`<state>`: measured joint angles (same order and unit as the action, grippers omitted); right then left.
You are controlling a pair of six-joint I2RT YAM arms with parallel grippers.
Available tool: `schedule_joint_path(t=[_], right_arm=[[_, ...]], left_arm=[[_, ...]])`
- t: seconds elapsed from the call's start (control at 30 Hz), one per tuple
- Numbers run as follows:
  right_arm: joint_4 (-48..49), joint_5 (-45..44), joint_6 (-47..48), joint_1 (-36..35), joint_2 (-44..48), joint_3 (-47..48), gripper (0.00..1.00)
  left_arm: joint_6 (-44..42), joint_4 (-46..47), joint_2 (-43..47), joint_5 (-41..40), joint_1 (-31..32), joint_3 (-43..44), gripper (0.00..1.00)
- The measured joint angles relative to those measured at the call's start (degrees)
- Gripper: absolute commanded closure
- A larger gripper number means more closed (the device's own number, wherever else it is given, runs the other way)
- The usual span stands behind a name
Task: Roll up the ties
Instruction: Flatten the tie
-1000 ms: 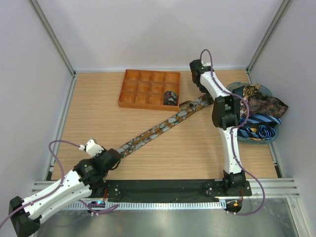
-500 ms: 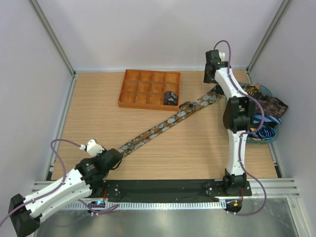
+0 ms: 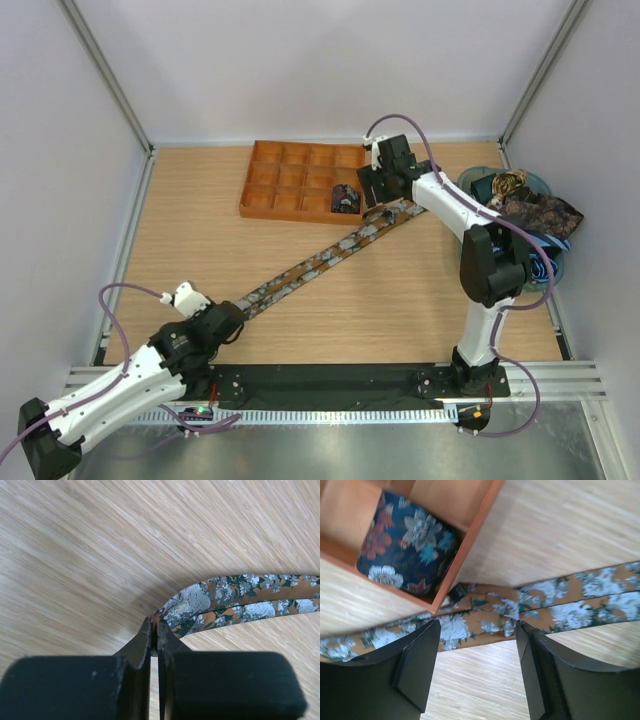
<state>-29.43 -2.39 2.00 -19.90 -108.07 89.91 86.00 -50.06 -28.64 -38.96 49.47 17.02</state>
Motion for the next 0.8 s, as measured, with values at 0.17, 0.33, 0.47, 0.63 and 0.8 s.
schedule_joint_path(t=[0.17,0.33,0.47,0.63,0.8], right_arm=[[1.2,2.3,4.3,-0.7,-1.2,-3.7,0.26],[6.0,4.2,10.1,-0.4,-1.2,-8.4,0.25],[5.7,4.2,14.5,-0.4,-1.9,-9.2,0.28],[6.3,2.0,18.1,-0.4,-4.3,-7.9,0.32],[7.3,-1.3,19.1,-0.4,-7.5,-7.0,0.37]], left_arm=[[-1.0,0.0,1.8,0.0,0.0,0.0,1.00],[-1.5,0.0,2.1,0.2,0.0,0.0,0.99],[-2.3,0.0,2.1,0.5,0.0,0.0,0.99],[-2.6,0.0,2.1,1.0,0.0,0.0,0.99],[-2.7,0.0,2.2,1.0,0.0,0.0,0.99]])
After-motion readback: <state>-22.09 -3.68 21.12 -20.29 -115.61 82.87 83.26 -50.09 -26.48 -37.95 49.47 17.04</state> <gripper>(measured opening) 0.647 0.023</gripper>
